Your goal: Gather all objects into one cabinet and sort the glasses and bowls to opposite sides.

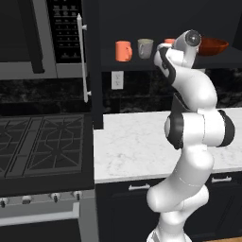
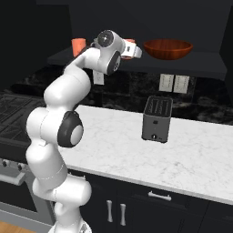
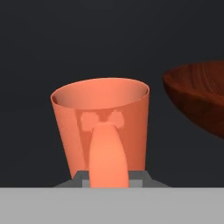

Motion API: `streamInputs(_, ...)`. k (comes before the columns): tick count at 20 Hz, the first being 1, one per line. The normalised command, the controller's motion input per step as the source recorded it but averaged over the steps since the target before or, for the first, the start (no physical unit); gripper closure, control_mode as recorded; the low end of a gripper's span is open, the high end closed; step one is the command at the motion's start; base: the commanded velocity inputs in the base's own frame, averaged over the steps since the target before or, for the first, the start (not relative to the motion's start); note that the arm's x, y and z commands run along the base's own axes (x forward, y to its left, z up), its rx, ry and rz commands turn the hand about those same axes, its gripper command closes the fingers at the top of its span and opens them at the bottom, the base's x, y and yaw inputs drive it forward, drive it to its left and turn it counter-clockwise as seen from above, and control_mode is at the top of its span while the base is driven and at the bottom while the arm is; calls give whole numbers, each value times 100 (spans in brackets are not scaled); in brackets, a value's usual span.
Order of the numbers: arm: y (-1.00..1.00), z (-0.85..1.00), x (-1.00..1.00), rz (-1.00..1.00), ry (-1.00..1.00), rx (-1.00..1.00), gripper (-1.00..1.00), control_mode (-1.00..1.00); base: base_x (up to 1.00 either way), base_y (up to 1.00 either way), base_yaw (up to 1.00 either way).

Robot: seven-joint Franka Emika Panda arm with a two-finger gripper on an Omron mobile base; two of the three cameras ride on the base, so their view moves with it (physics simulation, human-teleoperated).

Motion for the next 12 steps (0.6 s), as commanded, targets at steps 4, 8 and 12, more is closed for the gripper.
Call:
streamInputs(4, 6, 0, 0, 7, 0, 1, 100, -100, 0, 0, 0)
streamInputs(8, 15, 0, 0, 6, -1, 0, 100, -100, 0, 0, 0)
streamInputs(12, 16, 0, 0, 5, -1, 0, 100, -100, 0, 0, 0)
